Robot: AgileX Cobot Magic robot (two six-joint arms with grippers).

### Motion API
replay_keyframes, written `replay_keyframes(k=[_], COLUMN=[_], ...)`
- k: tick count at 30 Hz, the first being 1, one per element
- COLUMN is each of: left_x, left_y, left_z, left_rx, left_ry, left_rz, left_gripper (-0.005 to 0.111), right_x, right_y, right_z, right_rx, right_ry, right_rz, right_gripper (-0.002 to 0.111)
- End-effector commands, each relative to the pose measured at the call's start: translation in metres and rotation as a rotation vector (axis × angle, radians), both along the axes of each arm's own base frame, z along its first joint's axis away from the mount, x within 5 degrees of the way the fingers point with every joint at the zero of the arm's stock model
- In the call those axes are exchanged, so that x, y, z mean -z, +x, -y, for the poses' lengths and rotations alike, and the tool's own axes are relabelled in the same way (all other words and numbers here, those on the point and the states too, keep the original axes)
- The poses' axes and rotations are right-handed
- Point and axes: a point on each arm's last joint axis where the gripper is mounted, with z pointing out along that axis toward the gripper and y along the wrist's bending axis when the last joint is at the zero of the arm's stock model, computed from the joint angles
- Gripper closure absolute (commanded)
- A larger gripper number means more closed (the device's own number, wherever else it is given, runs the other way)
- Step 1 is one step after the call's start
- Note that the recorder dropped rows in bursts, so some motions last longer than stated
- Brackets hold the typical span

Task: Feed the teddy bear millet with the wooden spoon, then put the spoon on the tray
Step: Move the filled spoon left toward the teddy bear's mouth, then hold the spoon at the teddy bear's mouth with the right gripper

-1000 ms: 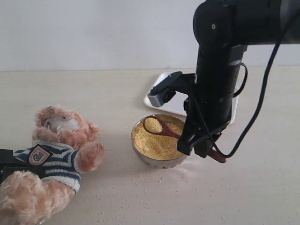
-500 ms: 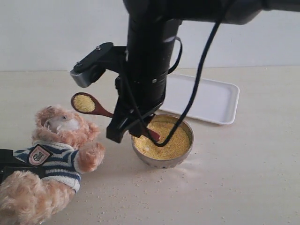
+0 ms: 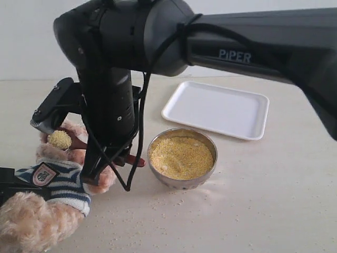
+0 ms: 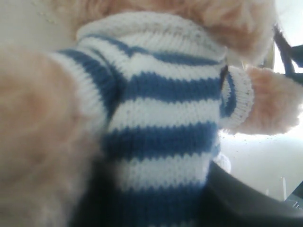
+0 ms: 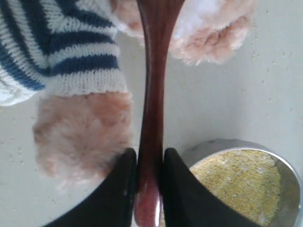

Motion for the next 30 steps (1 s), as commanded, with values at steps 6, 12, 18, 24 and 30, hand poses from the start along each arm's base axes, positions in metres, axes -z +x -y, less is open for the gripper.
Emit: replay_keyframes(k=[6,12,18,24,30], left_x=[-0.003,-0.003,-0.003,-0.003,-0.003], left_y=[-0.001,-0.001,-0.001,-0.001,-0.001], left_z=[0.001,0.001,0.001,0.001,0.001], left_rx=[0.003,0.003,0.003,0.003,0.003], left_ry=[-0.012,-0.012,-0.012,-0.012,-0.012], left_rz=[0.015,0.015,0.015,0.015,0.015], left_gripper=[0.102,0.102,0.102,0.102,0.102], right_x=[-0.004,-0.005,-0.009,-0.012,-0.012], right_y=[-0.010,-0.020,-0.027,-0.022,-0.022], right_z=[-0.009,-0.018,-0.024,-0.022,-0.022], right_rx=[-0.093,-0.153,-0.187,-0.176,-0.173], right_ry=[-0.106,-0.173,-0.220,-0.239,-0.241], right_rz=[0.184,0.308,0.417,0.469,0.476], right_gripper=[0.108,0.108,0.108,0.108,0.108])
